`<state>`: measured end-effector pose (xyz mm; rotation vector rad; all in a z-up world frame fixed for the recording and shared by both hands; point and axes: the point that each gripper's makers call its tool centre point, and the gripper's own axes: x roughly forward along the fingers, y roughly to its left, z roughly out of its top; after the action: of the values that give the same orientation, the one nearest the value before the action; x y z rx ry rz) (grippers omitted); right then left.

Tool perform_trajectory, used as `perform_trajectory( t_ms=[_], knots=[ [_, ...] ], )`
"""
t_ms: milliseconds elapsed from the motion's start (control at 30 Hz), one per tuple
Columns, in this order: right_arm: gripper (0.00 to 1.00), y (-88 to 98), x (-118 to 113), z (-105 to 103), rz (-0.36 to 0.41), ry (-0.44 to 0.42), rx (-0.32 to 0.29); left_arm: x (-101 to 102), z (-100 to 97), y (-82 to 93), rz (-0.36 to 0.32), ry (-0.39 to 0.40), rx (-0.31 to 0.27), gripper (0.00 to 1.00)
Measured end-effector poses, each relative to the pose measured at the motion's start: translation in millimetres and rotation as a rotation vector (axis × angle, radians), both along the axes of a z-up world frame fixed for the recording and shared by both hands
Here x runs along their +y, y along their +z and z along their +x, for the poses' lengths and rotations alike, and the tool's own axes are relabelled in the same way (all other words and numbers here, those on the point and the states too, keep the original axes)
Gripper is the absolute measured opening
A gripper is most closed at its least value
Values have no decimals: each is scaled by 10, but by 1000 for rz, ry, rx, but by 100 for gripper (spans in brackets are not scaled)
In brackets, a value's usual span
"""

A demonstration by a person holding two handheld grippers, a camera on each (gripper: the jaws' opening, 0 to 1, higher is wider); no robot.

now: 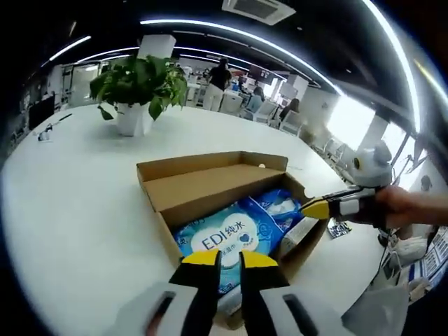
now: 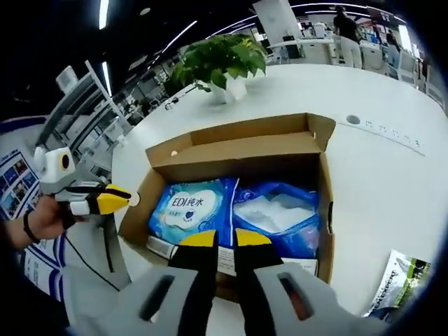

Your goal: Operate the shoe box by opening the lid, removing the specified soft item, and placing it in the target area until the item is outside and the box remains undamaged.

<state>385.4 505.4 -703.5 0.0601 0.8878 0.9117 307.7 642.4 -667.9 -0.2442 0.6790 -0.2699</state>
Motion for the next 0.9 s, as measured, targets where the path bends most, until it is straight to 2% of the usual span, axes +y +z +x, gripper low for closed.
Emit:
perform_trajectory(
  t_ms=[200, 300, 633, 900],
  knots=[
    [11, -85, 65, 13, -14, 4, 16, 59, -30, 33, -2, 0, -14, 12],
    [14, -109, 119, -3, -21, 6, 28, 92, -44, 14, -1, 0, 0, 12],
    [22, -252, 233, 14, -68, 35, 62, 134, -54, 15, -37, 10, -1, 13],
    [21, -350, 295, 24, -95, 43, 67, 163, -74, 26, -43, 4, -3, 15]
  ],
)
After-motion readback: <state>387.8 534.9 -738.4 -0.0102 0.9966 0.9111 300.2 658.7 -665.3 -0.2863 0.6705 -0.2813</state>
